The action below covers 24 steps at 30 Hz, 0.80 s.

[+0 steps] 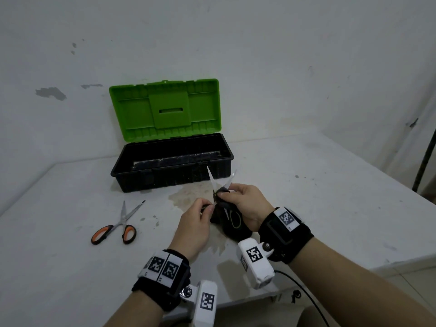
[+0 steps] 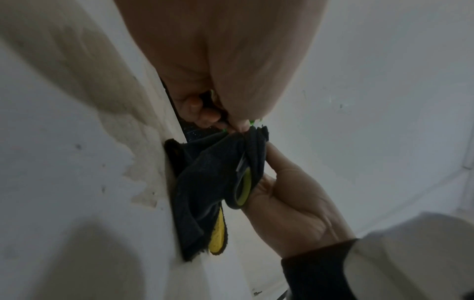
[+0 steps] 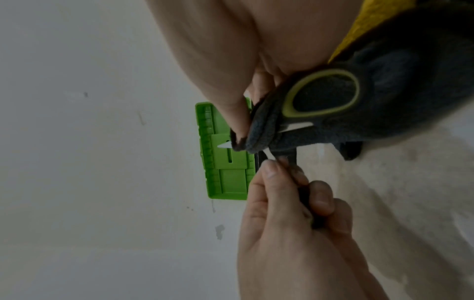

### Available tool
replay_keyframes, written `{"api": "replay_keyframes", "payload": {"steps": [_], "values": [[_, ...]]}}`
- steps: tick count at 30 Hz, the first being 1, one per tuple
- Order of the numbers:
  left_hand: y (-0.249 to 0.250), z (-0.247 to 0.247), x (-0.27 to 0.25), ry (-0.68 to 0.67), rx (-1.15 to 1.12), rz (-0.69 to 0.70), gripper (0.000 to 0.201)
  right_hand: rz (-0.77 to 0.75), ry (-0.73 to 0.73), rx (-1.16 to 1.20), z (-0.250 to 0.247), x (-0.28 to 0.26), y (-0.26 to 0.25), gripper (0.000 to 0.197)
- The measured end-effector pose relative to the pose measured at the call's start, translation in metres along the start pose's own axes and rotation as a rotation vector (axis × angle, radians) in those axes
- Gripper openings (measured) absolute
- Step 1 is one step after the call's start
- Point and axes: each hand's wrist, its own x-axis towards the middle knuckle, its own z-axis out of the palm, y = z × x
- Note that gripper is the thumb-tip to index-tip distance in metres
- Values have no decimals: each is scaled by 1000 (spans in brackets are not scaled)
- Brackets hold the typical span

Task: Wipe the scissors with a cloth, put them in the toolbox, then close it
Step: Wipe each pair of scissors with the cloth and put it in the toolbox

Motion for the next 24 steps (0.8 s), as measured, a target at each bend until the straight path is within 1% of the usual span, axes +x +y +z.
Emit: {"api": "replay_keyframes", "payload": {"steps": [2, 3, 8, 11, 13, 15, 19, 21, 24], "values": [[1, 2, 0, 2, -15, -10, 13, 2, 75, 54, 1, 2, -2, 47], [1, 2, 0, 2, -24, -14, 13, 1, 97, 67, 1, 2, -3, 50], [4, 4, 0, -11, -46, -27, 13, -44, 183, 105, -2, 2, -15, 46], [5, 3, 0, -6, -53, -16, 13, -79, 229, 162, -6, 7, -20, 47], [6, 2, 0, 10, -55, -5, 13, -81, 231, 121, -6, 5, -19, 38], [7, 1, 0, 25, -60, 2, 14, -53, 218, 22, -5, 2, -17, 28], [6, -1, 0, 31, -32, -19, 16, 82, 122, -60, -4, -2, -17, 34], [4, -2, 1, 33, -24, -34, 16, 117, 46, -68, -2, -4, -17, 34], [3, -4, 0, 42, -35, -35, 14, 109, -37, -14, 1, -8, -13, 32]]}}
